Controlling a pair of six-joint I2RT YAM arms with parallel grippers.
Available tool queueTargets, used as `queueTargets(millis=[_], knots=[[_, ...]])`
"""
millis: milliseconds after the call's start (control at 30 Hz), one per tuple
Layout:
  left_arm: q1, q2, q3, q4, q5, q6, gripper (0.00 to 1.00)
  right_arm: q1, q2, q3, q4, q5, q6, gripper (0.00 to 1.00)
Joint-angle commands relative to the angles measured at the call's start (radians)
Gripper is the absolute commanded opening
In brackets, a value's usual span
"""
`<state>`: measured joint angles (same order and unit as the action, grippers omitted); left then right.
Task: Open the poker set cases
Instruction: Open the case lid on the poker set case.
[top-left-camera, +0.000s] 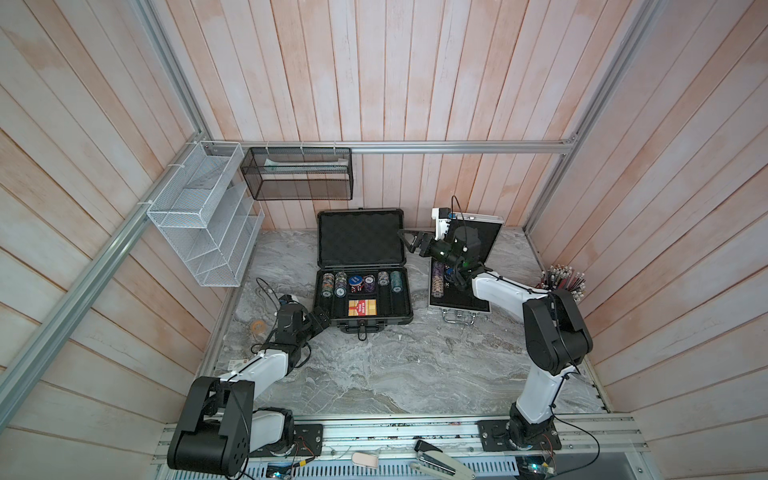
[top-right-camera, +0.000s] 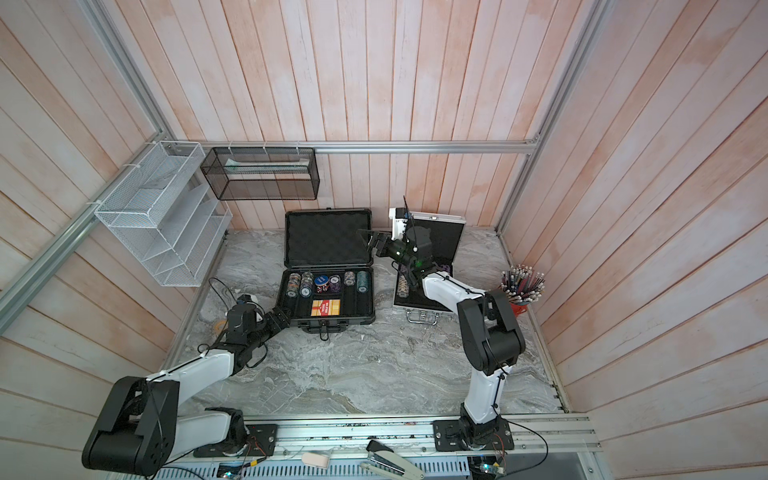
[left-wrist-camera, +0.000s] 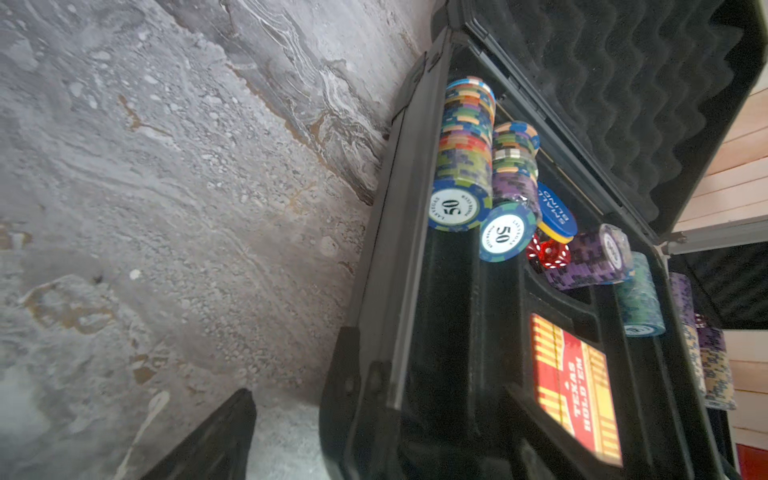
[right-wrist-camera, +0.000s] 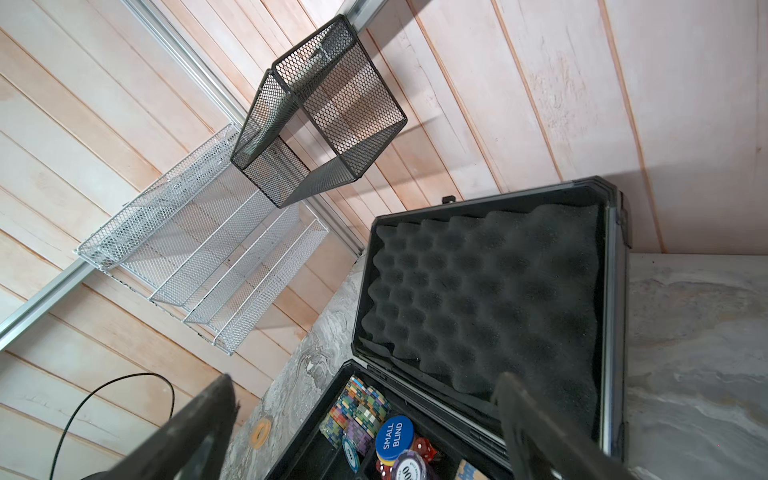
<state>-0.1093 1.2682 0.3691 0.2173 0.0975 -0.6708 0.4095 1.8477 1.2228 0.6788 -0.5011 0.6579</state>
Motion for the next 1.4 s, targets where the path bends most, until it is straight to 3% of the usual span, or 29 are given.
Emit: queueTargets(millis=[0, 233, 400, 600, 967, 1200, 1367], knots=[[0.007, 0.01, 0.01, 0.012, 0.005, 0.002, 0.94, -0.001, -0.021, -0.05, 0.031, -0.013, -0.006, 0.99], [0.008, 0.007, 0.01, 0.006, 0.002, 0.0, 0.93, -0.001, -0.076, -0.15, 0.019, 0.02, -0.018, 0.99], [0.008, -0.018, 0.005, -0.008, 0.002, 0.0, 0.92, 0.01, -0.114, -0.206, -0.089, 0.056, -0.057, 0.99], [0.007, -0.023, -0.001, -0.027, -0.017, -0.01, 0.91, 0.096, -0.148, -0.276, -0.266, 0.245, -0.128, 0.94], [0.008, -0.002, 0.008, -0.065, -0.012, -0.051, 0.88, 0.208, -0.125, -0.261, -0.557, 0.497, -0.151, 0.59], [0.01, 0.046, 0.017, -0.064, -0.003, -0.062, 0.87, 0.224, -0.068, -0.237, -0.631, 0.512, -0.152, 0.34], [0.018, 0.127, 0.043, -0.035, 0.069, -0.073, 0.87, 0.223, 0.002, -0.192, -0.651, 0.501, -0.158, 0.14]])
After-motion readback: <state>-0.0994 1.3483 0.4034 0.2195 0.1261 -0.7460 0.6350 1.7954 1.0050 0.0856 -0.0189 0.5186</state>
